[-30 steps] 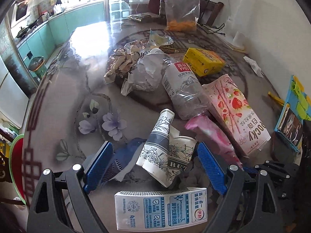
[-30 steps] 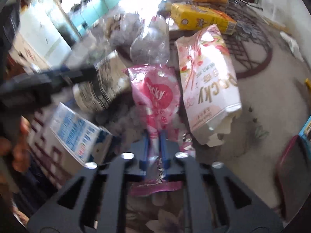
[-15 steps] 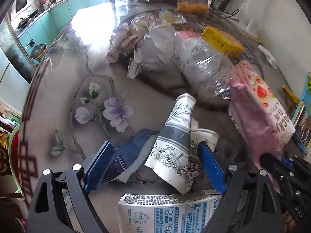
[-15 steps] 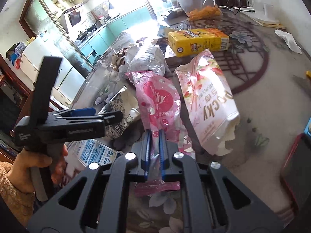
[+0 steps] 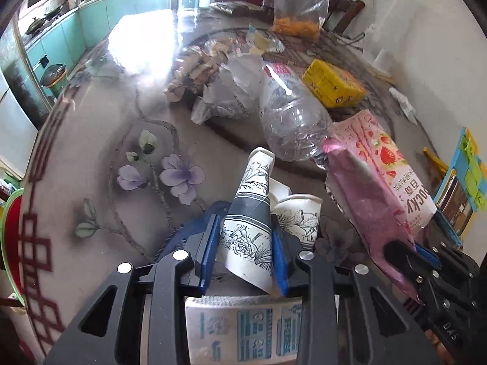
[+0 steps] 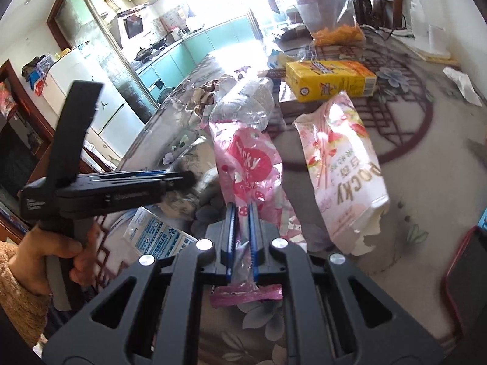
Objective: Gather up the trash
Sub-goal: 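Grasp the paper cups with the left tool while the right tool grasps the pink Pocky bag, then carry the cups and pink bag over the red bucket and release both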
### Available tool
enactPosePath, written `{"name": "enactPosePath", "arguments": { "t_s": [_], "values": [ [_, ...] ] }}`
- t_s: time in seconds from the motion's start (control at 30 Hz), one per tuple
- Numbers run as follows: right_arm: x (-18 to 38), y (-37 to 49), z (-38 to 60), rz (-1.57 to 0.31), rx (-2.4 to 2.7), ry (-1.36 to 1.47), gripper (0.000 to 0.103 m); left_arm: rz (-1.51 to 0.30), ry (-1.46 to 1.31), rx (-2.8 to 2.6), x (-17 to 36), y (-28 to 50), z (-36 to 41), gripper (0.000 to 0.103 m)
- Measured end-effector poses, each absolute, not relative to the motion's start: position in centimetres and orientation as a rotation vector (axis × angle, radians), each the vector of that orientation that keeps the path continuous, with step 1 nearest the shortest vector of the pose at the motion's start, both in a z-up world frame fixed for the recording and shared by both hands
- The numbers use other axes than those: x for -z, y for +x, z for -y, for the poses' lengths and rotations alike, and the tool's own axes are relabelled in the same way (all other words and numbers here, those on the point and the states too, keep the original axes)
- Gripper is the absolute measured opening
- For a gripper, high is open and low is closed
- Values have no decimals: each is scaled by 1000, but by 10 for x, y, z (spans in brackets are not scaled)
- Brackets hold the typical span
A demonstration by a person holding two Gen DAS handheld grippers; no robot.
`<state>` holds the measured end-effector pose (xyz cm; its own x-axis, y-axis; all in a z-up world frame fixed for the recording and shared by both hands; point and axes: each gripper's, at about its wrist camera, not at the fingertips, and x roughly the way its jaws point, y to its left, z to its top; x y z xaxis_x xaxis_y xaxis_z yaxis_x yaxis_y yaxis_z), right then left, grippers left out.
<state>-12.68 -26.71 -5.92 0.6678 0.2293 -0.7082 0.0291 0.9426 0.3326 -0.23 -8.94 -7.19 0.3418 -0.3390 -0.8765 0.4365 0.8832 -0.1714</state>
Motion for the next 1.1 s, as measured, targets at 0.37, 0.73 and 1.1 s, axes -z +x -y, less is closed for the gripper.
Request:
{"name": "enactPosePath", "arguments": {
  "t_s": [0.37,0.73,1.1],
  "values": [
    [64,-127,252,-877,-124,266,9,-956,-72,464,13,-33,12,30],
    [37,-136,236,-864,-106,232,9,-845,-142,329,-7,-63,-51,30],
    [-9,-125,195,-791,-182,224,9,-814,-163,238,-7,-63,-90,30]
  ]
}}
